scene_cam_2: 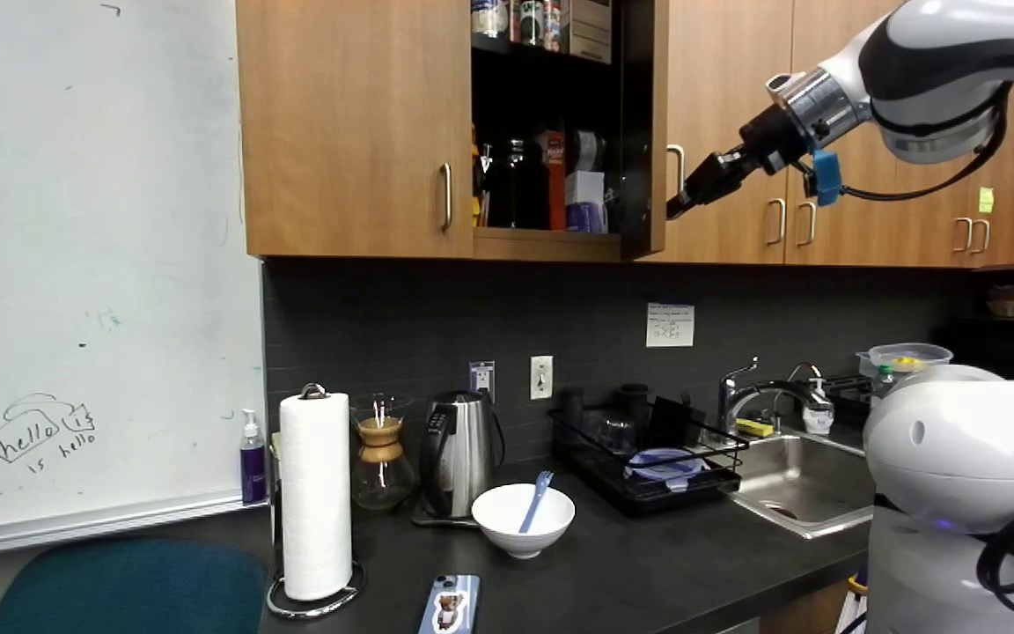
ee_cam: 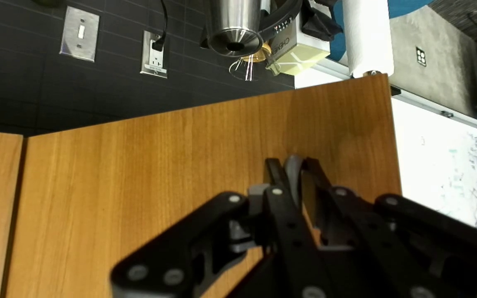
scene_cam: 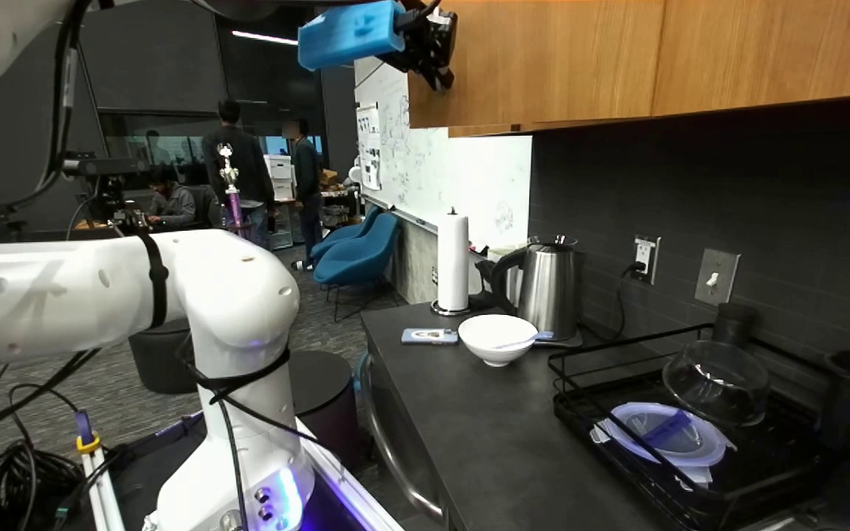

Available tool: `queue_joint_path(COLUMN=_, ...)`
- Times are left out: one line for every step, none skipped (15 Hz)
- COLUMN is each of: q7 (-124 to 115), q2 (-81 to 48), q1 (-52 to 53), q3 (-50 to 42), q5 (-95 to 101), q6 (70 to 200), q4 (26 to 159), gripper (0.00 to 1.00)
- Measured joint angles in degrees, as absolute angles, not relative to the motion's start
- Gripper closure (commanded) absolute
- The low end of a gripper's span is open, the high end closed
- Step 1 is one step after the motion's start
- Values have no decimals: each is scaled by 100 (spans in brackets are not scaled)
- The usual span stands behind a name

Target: Open the cupboard's right door halfway

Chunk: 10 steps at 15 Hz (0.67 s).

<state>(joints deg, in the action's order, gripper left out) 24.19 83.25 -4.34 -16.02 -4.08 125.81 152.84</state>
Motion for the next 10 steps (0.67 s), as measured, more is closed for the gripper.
queue_joint_path(q7=2419, q2=8324, q1=-434, q3=-1601, q5=-408, q6=12581, q4=15284, gripper=96)
queue_joint_path(q7=2417, q2=8324, q1=-434, q3=-1597, q5=-408, q6=12584, q4=15286, gripper=96)
queue_joint_path(q7=2409, q2=8323, q1=-434, q3=-1583, q5=-411, q6=12595, q4=15292, gripper=96)
queue_joint_path(q7=2394, q2=8322, q1=-434, q3=-1560, q5=-413, q6=12612, q4=15302, gripper=96)
queue_joint_path(q7=2360, q2=8320, q1=-433, q3=-1528, q5=-414, q6=12650, q4=15321, gripper=96)
queue_joint_path(q7=2305, q2=8320, q1=-428, q3=-1477, q5=-414, q6=12728, q4=15361, gripper=96)
queue_joint_path(q7=2242, q2=8319, q1=-419, q3=-1419, q5=-414, q6=12827, q4=15410, gripper=96)
queue_joint_path(q7=2147, q2=8316, q1=-394, q3=-1362, q5=-387, q6=12942, q4=15463, gripper=96)
queue_joint_path(q7=2038, q2=8309, q1=-359, q3=-1301, q5=-346, q6=13067, q4=15517, gripper=96)
queue_joint_path(q7=1935, q2=8298, q1=-329, q3=-1239, q5=-312, q6=13190, q4=15569, gripper=96)
